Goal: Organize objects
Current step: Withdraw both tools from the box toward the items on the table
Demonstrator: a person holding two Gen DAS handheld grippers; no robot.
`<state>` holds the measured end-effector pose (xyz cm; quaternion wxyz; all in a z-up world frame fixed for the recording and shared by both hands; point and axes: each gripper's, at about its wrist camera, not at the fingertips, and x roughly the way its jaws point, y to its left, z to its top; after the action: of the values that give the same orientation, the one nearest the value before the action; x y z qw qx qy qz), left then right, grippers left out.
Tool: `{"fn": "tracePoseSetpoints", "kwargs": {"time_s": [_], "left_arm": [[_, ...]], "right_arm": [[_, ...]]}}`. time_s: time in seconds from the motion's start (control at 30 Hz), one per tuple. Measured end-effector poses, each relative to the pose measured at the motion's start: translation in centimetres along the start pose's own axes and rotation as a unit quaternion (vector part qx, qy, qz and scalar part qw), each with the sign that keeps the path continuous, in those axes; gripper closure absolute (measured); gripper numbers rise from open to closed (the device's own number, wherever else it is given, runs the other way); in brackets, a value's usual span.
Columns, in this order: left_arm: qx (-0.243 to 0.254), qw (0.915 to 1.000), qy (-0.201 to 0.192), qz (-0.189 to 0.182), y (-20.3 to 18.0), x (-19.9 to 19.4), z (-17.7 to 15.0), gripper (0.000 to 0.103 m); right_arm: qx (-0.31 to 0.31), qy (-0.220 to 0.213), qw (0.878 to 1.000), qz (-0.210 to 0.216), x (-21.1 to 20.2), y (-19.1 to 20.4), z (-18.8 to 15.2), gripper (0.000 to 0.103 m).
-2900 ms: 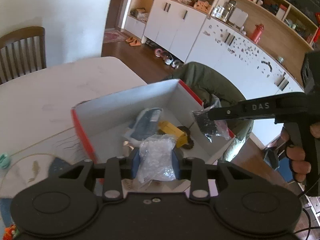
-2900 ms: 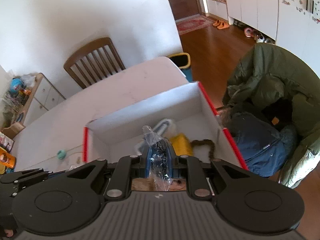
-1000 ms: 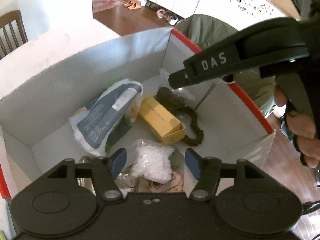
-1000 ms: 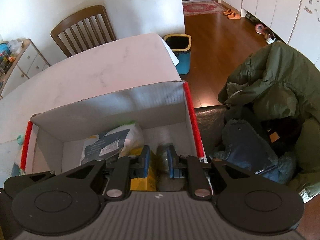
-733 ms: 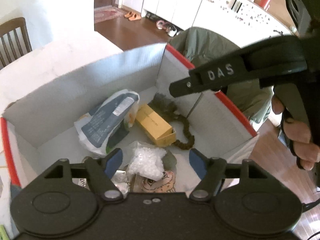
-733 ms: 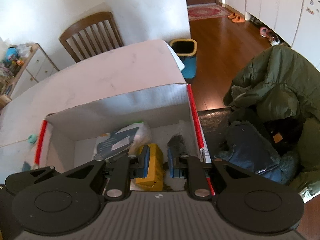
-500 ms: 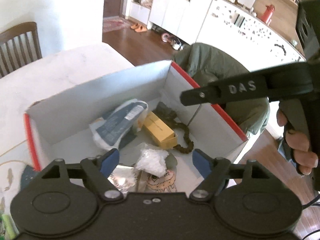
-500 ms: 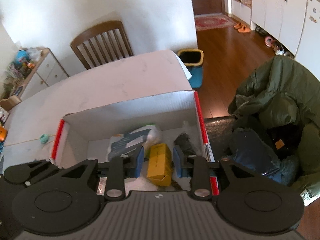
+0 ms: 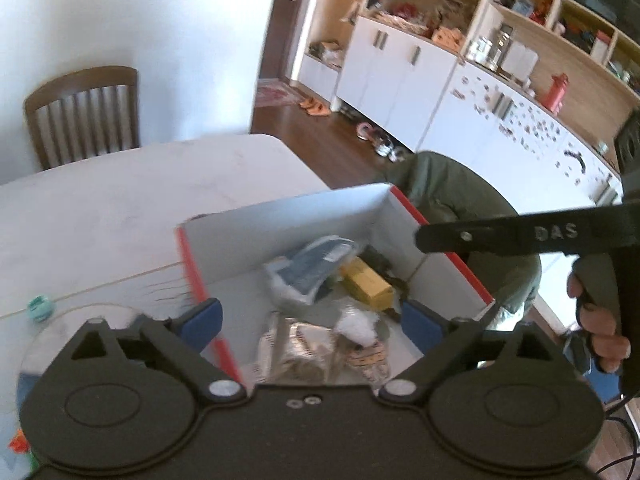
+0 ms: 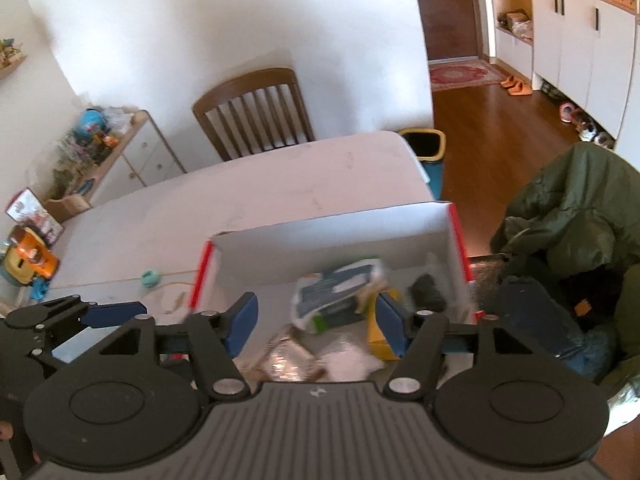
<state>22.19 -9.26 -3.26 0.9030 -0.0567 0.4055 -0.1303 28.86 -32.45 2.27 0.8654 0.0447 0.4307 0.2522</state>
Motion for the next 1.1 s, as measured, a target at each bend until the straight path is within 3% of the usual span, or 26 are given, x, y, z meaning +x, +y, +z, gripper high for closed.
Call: {"fn": "tracePoseSetpoints", "kwargs": {"time_s": [0.23, 0.6, 0.87, 1.1], "left_arm": [[-0.022, 0.9992, -0.027, 0.021, 4.4, -3.7, -0.3, 0.001], [-0.043, 0.9943, -0.047, 0.085, 13.7, -7.8, 0.2, 0.001], [-0.047, 0.9899, -0.044, 0.127, 19.5, -8.0, -0.5, 0.000], [-0.063, 0.9916, -0.015, 0.112, 24.2, -6.1, -1.0, 0.001]], "right_arm": [[-0.017, -0.003, 1.000, 0.024, -0.4, 4.7, -1.0, 0.022], [-0.080, 0.010, 0.996, 0.044, 1.1, 13.8, -3.6, 0.020], [-0.118, 0.035, 0.991, 0.055, 3.5, 19.9, -6.0, 0.020], [-0.163, 0.065, 0.982, 0.068, 6.1, 24.9, -8.5, 0.020]]}}
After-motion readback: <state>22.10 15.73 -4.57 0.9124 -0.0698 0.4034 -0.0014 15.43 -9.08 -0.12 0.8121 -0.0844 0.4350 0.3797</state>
